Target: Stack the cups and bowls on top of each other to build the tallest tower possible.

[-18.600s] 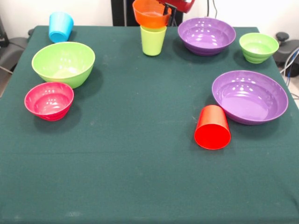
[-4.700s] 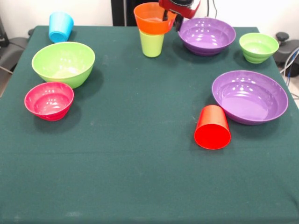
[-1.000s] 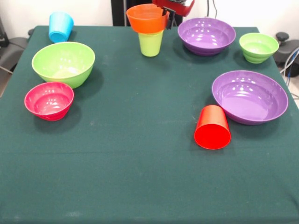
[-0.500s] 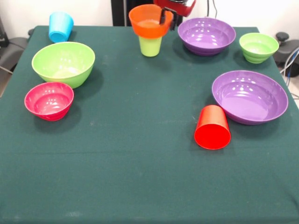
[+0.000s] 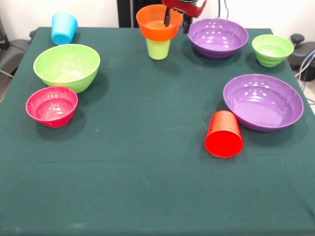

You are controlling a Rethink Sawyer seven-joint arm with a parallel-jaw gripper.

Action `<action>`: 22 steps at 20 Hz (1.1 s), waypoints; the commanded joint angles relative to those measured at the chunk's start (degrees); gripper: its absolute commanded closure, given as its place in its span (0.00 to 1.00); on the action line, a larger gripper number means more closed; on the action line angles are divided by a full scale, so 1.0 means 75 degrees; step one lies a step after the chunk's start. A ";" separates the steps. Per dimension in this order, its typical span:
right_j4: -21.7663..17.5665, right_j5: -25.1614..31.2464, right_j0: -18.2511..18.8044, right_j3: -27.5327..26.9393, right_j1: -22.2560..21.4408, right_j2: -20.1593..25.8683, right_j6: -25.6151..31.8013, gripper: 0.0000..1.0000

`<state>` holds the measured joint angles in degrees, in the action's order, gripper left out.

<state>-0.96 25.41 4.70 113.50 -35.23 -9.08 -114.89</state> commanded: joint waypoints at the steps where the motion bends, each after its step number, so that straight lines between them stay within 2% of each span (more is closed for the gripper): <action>1: 0.0072 -0.0009 -0.0085 -0.0306 0.0261 0.0846 -0.0655 0.00; 5: 0.0205 0.0010 0.0177 0.0075 -0.0169 0.1104 -0.0556 0.00; 8: 0.0288 0.0196 0.0401 0.0547 -0.1141 0.1262 -0.0391 0.00; 12: 0.0166 0.1229 0.0545 0.0584 -0.2432 0.1206 0.0120 0.00; 18: 0.0543 0.1766 0.1303 0.0978 -0.3320 0.1779 0.0683 0.00; 22: 0.0352 0.2269 0.1440 0.0856 -0.3669 0.1698 0.0824 0.00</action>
<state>1.00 34.37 13.89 116.85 -57.45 -2.51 -114.89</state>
